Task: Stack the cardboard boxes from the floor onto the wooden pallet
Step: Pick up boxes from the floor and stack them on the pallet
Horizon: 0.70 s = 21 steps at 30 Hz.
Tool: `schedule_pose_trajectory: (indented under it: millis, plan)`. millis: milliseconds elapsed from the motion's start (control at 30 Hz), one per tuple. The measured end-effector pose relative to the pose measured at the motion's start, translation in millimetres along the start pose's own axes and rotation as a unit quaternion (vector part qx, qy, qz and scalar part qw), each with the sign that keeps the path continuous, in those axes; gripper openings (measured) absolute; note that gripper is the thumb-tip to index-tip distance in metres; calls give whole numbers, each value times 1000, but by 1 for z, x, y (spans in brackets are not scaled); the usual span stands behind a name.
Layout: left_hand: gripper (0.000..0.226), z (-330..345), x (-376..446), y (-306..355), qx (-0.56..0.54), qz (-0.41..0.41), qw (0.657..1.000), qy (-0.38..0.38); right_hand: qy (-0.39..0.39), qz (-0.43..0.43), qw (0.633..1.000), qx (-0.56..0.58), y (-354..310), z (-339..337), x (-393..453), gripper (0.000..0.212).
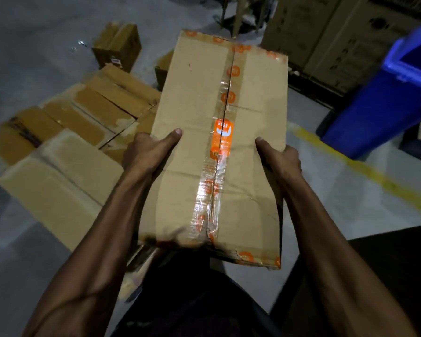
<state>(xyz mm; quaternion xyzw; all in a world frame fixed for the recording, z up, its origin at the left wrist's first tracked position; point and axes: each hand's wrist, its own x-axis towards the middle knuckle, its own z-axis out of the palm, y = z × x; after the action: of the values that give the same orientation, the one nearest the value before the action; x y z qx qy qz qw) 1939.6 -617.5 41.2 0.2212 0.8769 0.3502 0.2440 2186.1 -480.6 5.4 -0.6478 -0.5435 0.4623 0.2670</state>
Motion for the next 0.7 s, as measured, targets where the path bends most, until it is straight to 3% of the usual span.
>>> schedule_pose_trajectory:
  millis: [167,367,533,700]
  plan:
    - [75,43,64,37,-2,-1,999,-33,10,9,1000,-11,-17,8,77,86]
    - [88,65,139,84,11,-24,999,-34,11,24,999,-18,-51,33,165,92]
    - [97,75,178,106,5,-49,999,-11,-28,14,999,-38,-74,53,221,94]
    - [83,90,202,112,3,-93,995,40,-83,2,994,-66,-93,72,273,93]
